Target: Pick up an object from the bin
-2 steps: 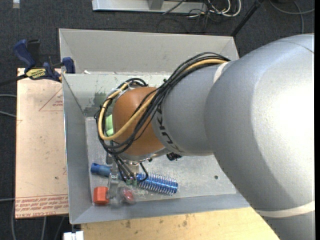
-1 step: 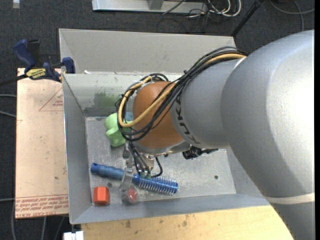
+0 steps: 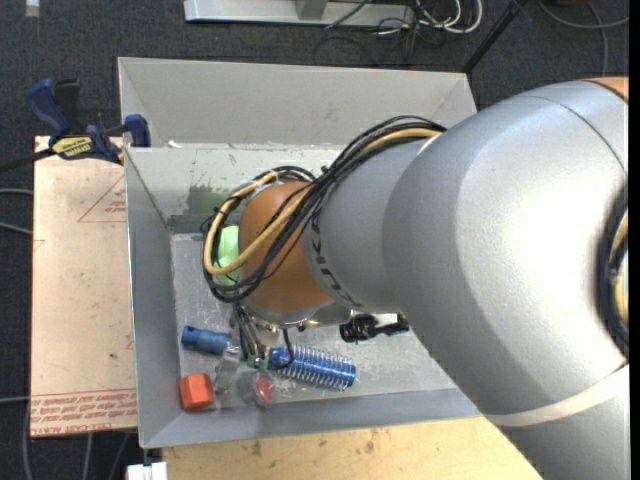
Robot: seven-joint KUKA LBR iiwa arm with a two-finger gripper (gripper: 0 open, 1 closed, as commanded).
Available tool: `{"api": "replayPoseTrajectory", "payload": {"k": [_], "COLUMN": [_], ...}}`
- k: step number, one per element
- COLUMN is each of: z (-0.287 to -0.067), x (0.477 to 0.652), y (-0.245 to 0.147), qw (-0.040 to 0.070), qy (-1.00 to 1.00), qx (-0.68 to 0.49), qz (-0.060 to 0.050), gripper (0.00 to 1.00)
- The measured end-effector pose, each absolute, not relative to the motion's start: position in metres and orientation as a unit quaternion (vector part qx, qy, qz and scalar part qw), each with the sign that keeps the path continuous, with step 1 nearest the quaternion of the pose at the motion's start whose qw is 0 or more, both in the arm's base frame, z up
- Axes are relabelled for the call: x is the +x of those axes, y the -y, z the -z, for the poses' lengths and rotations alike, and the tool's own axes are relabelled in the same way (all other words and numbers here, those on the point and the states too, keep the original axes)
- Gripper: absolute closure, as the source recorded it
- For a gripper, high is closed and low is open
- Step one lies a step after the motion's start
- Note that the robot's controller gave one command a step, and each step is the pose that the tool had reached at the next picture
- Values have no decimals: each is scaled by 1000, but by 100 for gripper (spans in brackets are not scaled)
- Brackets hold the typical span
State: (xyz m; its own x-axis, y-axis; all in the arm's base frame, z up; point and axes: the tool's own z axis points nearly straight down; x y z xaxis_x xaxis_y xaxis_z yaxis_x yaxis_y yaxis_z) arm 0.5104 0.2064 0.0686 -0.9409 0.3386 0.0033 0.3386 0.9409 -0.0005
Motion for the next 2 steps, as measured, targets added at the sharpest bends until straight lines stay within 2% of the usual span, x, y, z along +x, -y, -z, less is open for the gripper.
{"api": "replayPoseTrajectory", "payload": {"k": [1, 2], "z": [-68, -65], "x": [511, 500], "y": [-206, -213], "qw": [2, 21], "qy": [985, 986], "qx": [-172, -167], "qz": [0, -2], "gripper": [0, 100]}}
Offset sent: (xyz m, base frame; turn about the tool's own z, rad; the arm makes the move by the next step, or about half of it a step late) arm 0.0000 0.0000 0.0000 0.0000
